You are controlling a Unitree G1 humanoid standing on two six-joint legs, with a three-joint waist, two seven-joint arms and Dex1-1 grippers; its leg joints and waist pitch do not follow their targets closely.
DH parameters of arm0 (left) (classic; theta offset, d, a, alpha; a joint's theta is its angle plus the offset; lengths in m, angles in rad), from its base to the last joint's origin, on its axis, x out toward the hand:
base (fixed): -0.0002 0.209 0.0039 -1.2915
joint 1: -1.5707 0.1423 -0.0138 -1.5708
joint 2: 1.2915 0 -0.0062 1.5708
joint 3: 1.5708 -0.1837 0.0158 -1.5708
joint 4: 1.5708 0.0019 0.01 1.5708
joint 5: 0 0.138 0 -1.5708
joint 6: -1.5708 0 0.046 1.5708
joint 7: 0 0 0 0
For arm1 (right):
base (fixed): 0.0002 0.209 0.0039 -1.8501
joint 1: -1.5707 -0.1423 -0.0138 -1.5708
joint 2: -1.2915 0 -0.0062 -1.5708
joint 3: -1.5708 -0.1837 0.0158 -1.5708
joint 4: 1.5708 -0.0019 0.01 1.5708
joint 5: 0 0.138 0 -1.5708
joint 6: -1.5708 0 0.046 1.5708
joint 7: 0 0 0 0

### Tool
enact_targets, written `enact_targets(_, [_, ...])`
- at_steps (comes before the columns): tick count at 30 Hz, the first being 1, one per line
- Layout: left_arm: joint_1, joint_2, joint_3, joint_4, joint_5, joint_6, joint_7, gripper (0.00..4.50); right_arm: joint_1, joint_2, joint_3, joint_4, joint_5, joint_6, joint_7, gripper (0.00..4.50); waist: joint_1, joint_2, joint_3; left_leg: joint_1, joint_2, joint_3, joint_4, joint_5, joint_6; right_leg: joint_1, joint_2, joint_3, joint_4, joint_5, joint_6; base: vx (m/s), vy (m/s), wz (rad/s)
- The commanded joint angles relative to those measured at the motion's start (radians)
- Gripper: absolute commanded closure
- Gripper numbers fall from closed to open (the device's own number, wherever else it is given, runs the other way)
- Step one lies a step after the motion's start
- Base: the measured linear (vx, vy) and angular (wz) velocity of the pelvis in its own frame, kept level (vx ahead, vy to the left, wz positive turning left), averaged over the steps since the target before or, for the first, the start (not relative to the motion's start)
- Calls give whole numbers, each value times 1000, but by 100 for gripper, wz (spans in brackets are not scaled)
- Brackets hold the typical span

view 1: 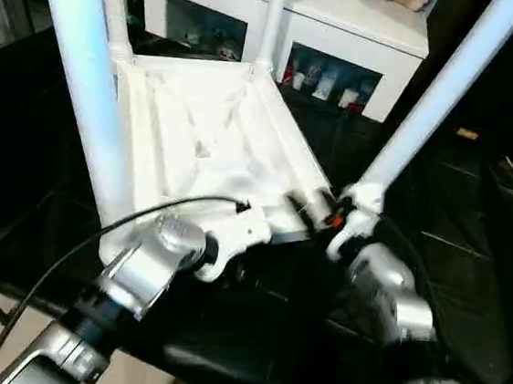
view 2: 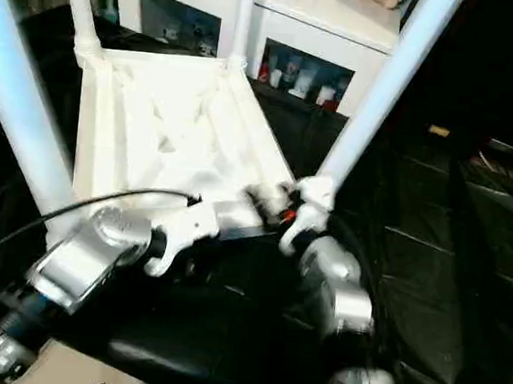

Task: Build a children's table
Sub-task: Rotate leg to tighten

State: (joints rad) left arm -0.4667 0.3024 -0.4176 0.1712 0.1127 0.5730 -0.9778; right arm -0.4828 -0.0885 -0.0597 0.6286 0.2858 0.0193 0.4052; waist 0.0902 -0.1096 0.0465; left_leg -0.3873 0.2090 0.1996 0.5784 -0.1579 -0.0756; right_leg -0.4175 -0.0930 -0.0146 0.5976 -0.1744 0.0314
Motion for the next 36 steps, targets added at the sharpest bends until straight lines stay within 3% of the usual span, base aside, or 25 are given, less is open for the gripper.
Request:
enact_targets(1, [2,4,-3,-22,5,4,12,95,-10,-30,-70,47,2,-28,-57,70,-8,9,-63,28,14,0,-65,-198,2,37,-19,15,-47,-95,-176,0,0,0])
enact_targets(5, [21,12,7,-50,-14,-6,18,65,-41,-63,-101,119,-2,-72,-82,70,-8,9,-60,26,15,-2,-65,-258,-13,33,-21,15,-53,-173,-160,0,0,0])
enact_targets(12, [43,26,31,-76,-47,-49,11,9,-75,-94,-116,183,-9,-108,-86,70,-12,3,-62,21,13,-4,-62,-272,-12,32,-22,14,-54,-209,-145,0,0,0])
enact_targets(22, [139,75,92,-227,-203,-109,-111,1,-104,-115,-108,240,-36,-144,-61,70,-12,3,-62,19,13,-3,-60,-266,-8,32,-18,12,-47,-199,-153,0,0,0])
enact_targets(27, [215,175,129,-318,-274,-89,-207,1,-93,-119,-76,236,-55,-150,-9,70,-23,5,-58,20,14,-3,-62,-291,-11,27,-15,14,-48,-231,-151,0,0,0])
enact_targets(28, [249,221,157,-355,-311,-73,-244,1,-71,-121,-47,214,-62,-147,46,70,-26,5,-57,20,13,-3,-63,-299,-14,26,-14,14,-49,-241,-150,0,0,0])
enact_targets(31, [270,247,177,-379,-337,-64,-264,1,-47,-123,-23,184,-65,-142,99,70,-33,9,-55,22,15,-6,-66,-337,-20,25,-13,15,-52,-268,-150,0,0,0])
enact_targets(32, [299,295,211,-406,-372,-59,-289,1,9,-134,19,116,-64,-130,197,70,-34,10,-56,22,15,-6,-66,-342,-20,25,-13,15,-52,-267,-151,0,0,0])
enact_targets(36, [329,347,255,-422,-405,-58,-315,1,74,-158,52,47,-68,-122,276,70,-38,8,-52,18,15,-7,-69,-342,-12,26,-12,16,-54,-266,-155,0,0,0])
